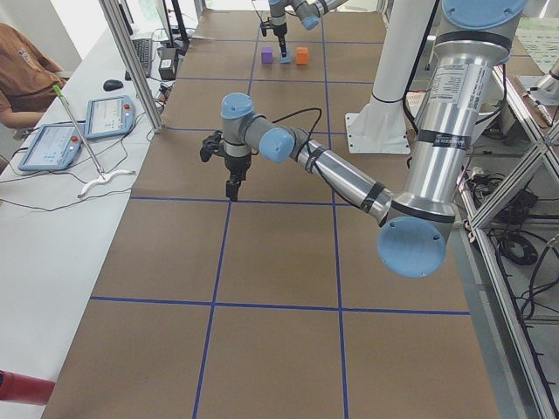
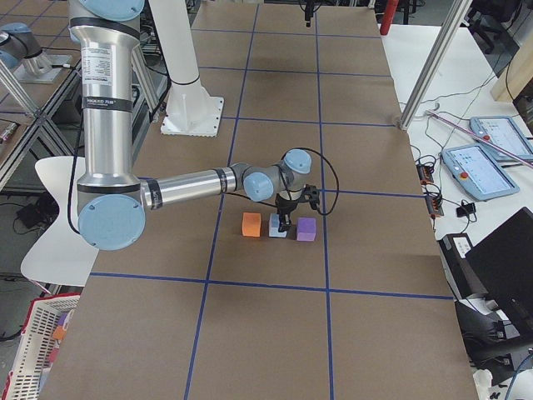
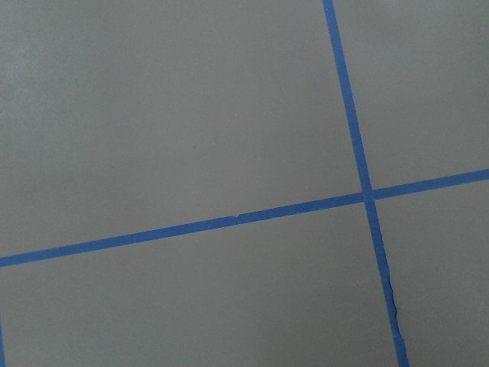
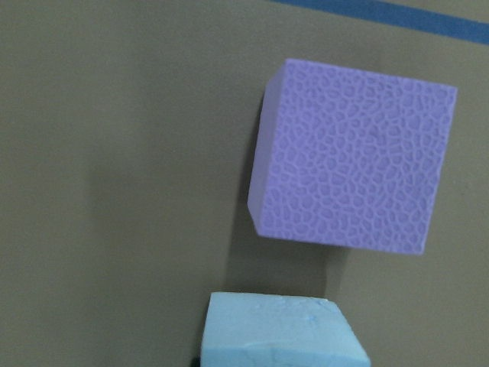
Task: Place blue block between orange and purple blocks
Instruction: 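Lower the light blue cube between the purple and orange cubes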
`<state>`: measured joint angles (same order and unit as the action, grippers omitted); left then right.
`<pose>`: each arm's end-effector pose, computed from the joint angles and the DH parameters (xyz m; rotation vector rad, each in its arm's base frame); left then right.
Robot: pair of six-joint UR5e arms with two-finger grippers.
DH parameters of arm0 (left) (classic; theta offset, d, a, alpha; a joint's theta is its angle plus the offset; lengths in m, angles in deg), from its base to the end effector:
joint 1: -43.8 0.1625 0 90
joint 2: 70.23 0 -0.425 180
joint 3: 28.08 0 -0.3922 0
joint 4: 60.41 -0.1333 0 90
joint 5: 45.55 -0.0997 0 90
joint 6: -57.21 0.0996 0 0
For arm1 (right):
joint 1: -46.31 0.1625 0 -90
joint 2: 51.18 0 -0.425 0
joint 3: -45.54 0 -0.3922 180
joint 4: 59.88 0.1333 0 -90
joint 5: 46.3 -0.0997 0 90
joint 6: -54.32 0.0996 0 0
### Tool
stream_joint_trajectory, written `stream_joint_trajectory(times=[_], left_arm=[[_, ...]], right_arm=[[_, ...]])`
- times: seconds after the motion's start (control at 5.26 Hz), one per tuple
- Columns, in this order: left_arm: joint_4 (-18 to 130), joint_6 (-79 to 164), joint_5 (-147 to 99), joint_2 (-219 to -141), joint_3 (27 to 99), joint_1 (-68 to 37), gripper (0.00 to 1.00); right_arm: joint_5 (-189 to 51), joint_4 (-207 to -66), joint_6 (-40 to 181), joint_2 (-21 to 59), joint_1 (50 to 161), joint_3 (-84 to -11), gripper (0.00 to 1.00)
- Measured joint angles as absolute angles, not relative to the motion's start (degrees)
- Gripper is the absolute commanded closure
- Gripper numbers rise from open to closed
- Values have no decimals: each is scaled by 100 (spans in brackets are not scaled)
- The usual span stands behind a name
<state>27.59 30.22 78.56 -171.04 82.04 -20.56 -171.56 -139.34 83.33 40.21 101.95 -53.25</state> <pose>0.1653 -0.5233 0.4023 0.1808 0.7390 0.1278 -0.2188 -0.4543 0.5835 -0.0627 -0.6793 -0.1861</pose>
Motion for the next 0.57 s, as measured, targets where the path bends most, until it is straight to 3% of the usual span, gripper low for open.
stream_joint_trajectory(times=[0.19,0.38,0.57], left_arm=[[2758,3022,7856,-17104,8210,-2061,0],[2760,3022,7855,-17104,8213,-2062,0],[2762,3022,7855,-17104,8217,-2063,0]], right_arm=[[-17151,-13933,8335,4006,10190,-5292,25],[-17153,-13927,8339,3996,10186,-5289,0],[-17154,-13919,8357,3993,10191,-5321,0]])
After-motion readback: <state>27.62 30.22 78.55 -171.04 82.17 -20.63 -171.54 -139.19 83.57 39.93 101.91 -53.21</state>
